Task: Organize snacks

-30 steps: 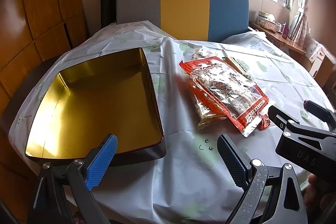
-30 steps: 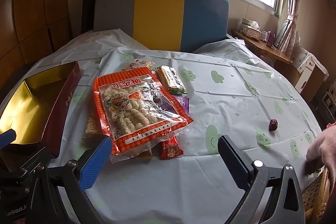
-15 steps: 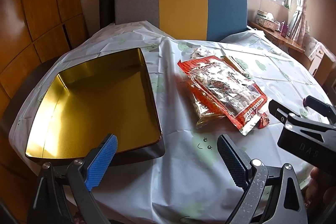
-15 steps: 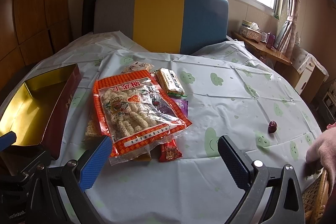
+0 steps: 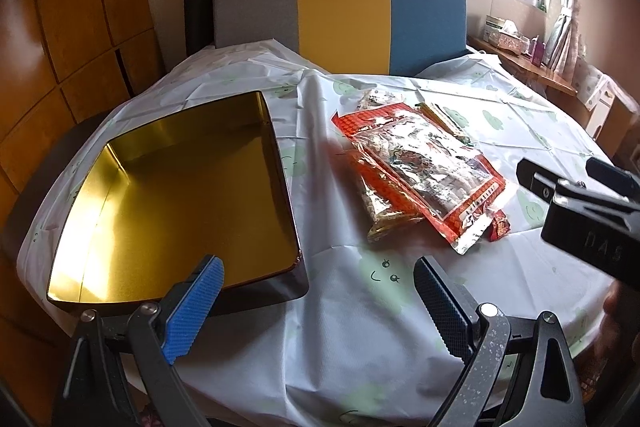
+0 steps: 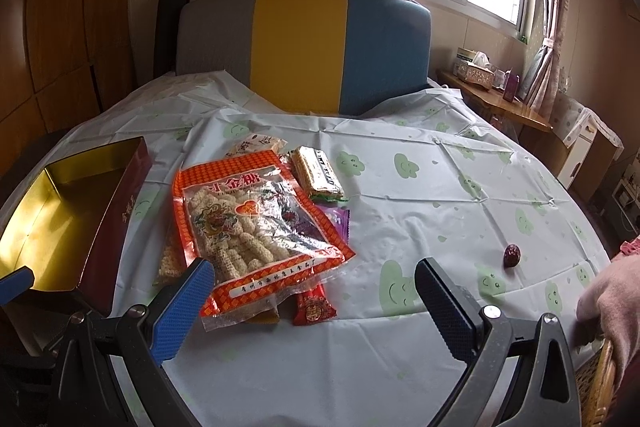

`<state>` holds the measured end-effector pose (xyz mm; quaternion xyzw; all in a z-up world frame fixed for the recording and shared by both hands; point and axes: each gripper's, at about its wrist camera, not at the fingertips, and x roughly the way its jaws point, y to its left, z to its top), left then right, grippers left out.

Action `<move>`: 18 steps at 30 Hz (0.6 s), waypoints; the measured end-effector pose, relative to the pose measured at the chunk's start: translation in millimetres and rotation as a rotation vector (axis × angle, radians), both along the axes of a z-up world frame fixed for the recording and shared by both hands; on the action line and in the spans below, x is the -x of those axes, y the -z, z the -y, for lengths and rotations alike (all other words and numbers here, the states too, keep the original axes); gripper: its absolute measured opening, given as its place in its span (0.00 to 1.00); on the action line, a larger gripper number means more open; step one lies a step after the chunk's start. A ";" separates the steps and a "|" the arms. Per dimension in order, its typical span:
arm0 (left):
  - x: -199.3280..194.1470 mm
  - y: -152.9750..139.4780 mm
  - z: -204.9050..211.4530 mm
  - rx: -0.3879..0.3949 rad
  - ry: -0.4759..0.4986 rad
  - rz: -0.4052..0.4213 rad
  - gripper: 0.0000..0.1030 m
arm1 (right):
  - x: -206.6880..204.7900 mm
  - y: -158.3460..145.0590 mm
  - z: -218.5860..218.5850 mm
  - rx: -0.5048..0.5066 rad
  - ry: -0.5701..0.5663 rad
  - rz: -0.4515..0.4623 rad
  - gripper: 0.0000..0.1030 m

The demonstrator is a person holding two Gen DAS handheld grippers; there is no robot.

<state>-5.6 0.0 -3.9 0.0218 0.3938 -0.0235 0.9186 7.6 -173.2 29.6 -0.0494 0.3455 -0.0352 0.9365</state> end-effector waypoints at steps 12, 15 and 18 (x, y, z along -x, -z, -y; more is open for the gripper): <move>-5.5 0.8 3.9 0.017 0.022 -0.020 0.94 | -26.6 -26.2 16.4 0.029 -0.050 0.017 0.99; -11.3 -1.2 3.2 0.045 0.041 -0.036 0.93 | -42.6 -33.8 29.8 0.023 -0.073 0.003 0.99; -19.3 -5.6 3.9 0.089 0.078 -0.050 0.85 | -64.1 -33.7 46.5 0.063 -0.094 -0.007 0.99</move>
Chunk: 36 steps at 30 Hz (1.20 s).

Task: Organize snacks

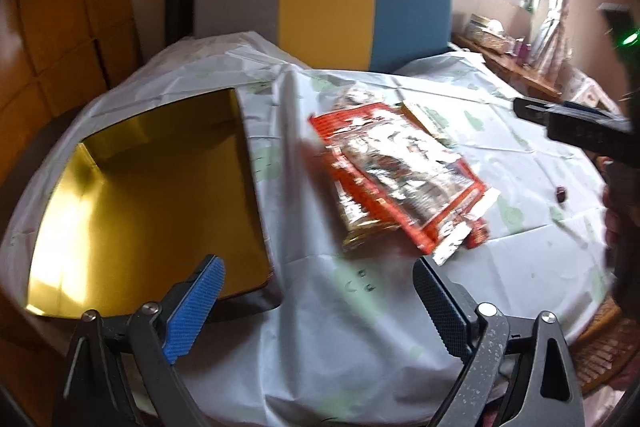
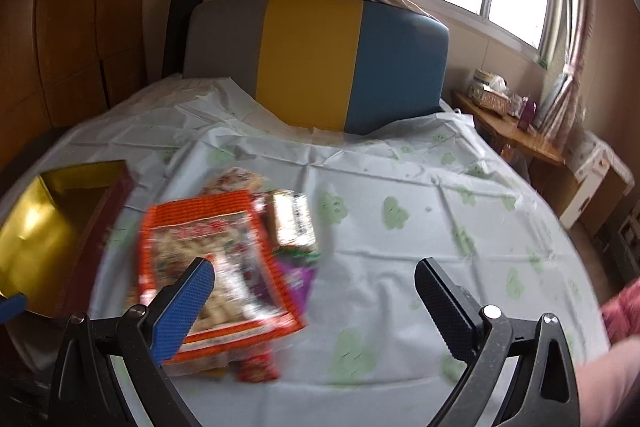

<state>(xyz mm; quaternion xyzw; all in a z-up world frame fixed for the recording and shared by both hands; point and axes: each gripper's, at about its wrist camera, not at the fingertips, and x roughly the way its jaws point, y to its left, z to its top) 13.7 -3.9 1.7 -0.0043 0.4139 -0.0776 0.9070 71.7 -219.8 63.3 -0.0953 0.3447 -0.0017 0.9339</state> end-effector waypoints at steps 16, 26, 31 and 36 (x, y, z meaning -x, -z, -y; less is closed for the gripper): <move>-95.4 25.3 27.2 0.173 0.028 -0.202 0.56 | -42.3 33.7 60.3 -0.117 0.076 -0.115 0.96; -106.2 43.2 20.1 0.236 -0.059 -0.245 0.47 | -46.3 32.0 61.0 -0.133 0.064 -0.118 0.96; -112.8 42.3 12.1 0.266 -0.091 -0.250 0.34 | -47.7 37.7 57.9 -0.094 0.071 -0.138 0.96; -111.5 40.4 7.5 0.252 -0.090 -0.205 0.07 | -50.5 47.0 57.1 -0.062 0.081 -0.177 0.91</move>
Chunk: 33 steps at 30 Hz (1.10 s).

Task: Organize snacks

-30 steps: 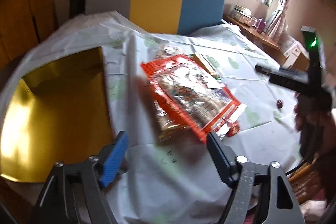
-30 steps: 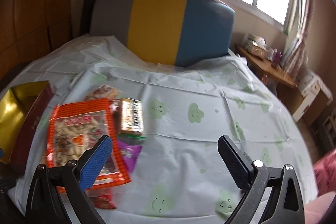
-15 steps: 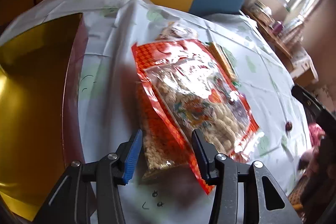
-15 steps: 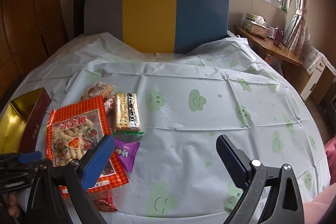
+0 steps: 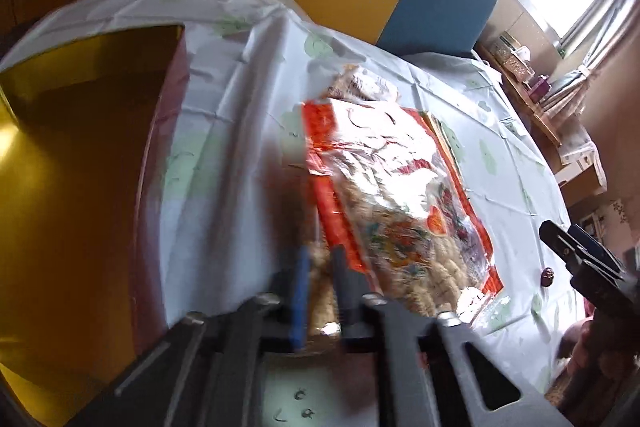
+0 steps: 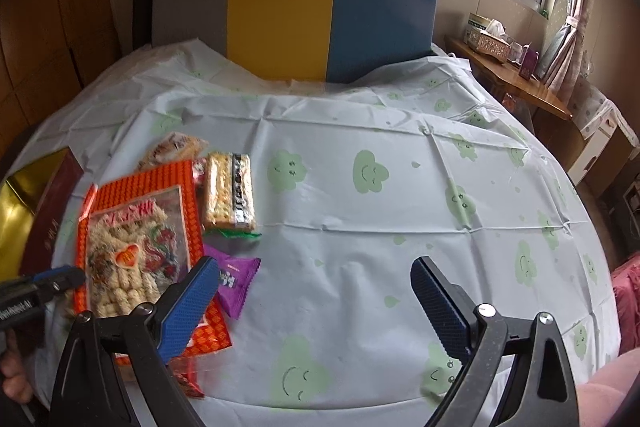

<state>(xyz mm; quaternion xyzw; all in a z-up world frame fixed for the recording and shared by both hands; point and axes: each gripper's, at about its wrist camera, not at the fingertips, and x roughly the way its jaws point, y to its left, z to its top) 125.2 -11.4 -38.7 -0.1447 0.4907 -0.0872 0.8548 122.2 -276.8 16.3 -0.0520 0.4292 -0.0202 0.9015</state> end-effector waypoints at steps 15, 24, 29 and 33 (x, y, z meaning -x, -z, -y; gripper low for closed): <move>14.7 -1.1 1.4 0.078 0.089 0.007 0.23 | -5.1 32.4 -18.4 -0.119 -0.107 -0.198 0.84; -0.1 -1.0 23.7 0.113 0.140 0.031 0.38 | -3.7 57.4 -52.1 0.000 -0.214 -0.240 0.14; -8.2 2.0 38.0 0.101 0.164 0.029 0.21 | -5.8 64.2 -56.1 -0.030 -0.225 -0.269 0.06; -6.2 -5.2 40.2 0.098 0.167 0.058 0.12 | -6.5 65.6 -54.5 -0.042 -0.220 -0.280 0.06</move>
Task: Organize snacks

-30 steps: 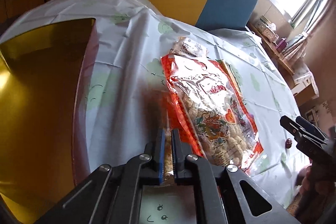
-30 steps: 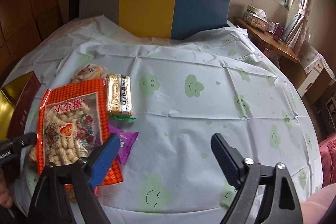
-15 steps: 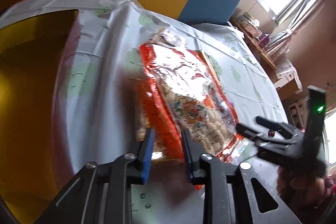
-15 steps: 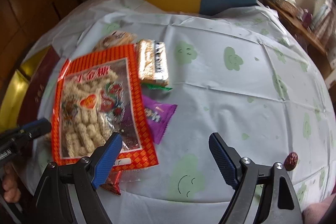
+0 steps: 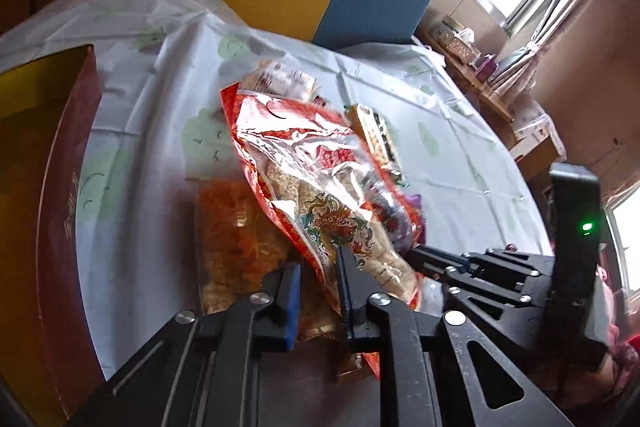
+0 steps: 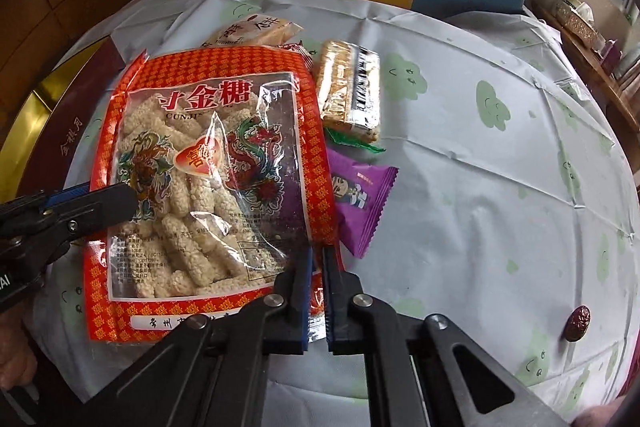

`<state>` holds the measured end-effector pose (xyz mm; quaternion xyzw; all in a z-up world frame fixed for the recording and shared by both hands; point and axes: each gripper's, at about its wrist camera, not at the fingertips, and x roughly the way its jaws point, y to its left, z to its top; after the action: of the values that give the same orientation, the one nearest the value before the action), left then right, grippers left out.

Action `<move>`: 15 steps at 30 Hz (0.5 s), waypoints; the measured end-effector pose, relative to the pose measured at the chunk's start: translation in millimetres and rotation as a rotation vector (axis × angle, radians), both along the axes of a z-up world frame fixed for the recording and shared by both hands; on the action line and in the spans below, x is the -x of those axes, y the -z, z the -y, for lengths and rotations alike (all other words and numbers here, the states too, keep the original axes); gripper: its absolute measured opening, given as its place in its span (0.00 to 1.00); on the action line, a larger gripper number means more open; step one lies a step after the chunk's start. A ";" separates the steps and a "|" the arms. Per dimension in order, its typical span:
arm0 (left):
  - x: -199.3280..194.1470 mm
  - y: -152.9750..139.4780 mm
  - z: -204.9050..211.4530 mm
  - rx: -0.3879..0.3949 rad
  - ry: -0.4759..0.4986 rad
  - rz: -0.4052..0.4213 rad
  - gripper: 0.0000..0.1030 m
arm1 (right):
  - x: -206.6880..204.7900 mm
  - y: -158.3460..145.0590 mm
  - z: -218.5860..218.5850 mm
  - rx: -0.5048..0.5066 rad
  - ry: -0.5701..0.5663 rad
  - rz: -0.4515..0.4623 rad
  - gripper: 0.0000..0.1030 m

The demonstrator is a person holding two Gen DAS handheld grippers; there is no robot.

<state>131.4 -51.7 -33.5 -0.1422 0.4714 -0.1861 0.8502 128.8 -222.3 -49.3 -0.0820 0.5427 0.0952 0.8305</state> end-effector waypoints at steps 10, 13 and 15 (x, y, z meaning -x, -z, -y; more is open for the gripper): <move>6.8 -55.6 -22.5 0.002 -0.040 0.133 0.00 | -8.0 -21.8 27.5 -0.203 0.103 -0.020 0.36; 9.2 -77.1 -39.8 0.017 -0.068 0.180 0.00 | -8.3 -24.6 35.8 -0.217 0.145 -0.004 0.36; 10.8 -91.3 -50.8 0.027 -0.087 0.210 0.00 | -9.1 -23.3 36.0 -0.193 0.156 -0.006 0.36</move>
<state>120.6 -0.8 57.8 -0.1538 0.3707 -0.1694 0.9001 137.9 -258.4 -26.0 0.0412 0.5384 0.0823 0.8377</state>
